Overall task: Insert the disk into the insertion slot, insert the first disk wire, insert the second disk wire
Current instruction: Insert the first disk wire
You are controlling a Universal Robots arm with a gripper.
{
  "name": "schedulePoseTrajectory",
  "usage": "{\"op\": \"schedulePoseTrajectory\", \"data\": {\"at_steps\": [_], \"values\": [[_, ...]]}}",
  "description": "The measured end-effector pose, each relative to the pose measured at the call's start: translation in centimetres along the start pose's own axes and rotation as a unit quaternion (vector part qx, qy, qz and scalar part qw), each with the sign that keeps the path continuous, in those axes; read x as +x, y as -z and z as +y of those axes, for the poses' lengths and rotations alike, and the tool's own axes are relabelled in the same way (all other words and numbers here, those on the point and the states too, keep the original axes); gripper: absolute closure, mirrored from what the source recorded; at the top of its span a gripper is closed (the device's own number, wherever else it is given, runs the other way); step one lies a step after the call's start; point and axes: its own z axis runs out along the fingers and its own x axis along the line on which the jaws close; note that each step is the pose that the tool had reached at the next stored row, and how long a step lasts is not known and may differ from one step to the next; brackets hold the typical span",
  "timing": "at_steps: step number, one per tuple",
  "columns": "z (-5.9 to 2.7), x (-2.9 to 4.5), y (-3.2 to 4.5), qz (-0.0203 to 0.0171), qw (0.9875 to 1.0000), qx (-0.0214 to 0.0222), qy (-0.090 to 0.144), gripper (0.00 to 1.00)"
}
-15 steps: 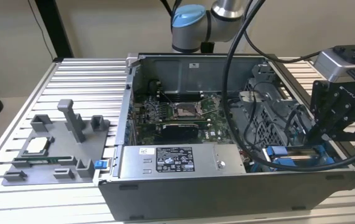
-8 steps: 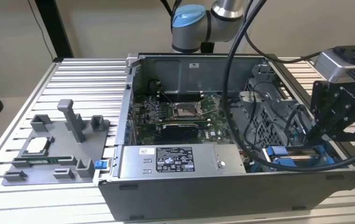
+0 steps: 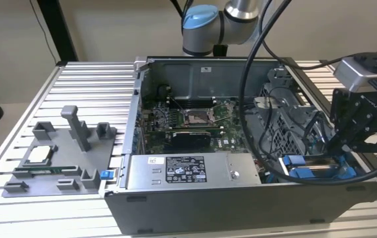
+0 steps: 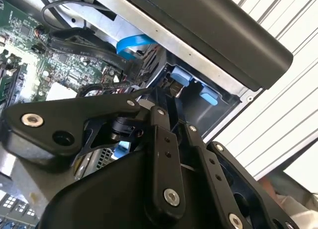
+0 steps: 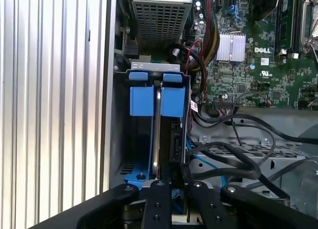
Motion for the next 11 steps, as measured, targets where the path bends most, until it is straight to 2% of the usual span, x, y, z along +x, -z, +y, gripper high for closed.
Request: {"op": "schedulePoseTrajectory", "data": {"at_steps": [11], "values": [[-0.05, -0.44, -0.71, -0.0002, 1.0, 0.0, 0.0, 1.0]]}}
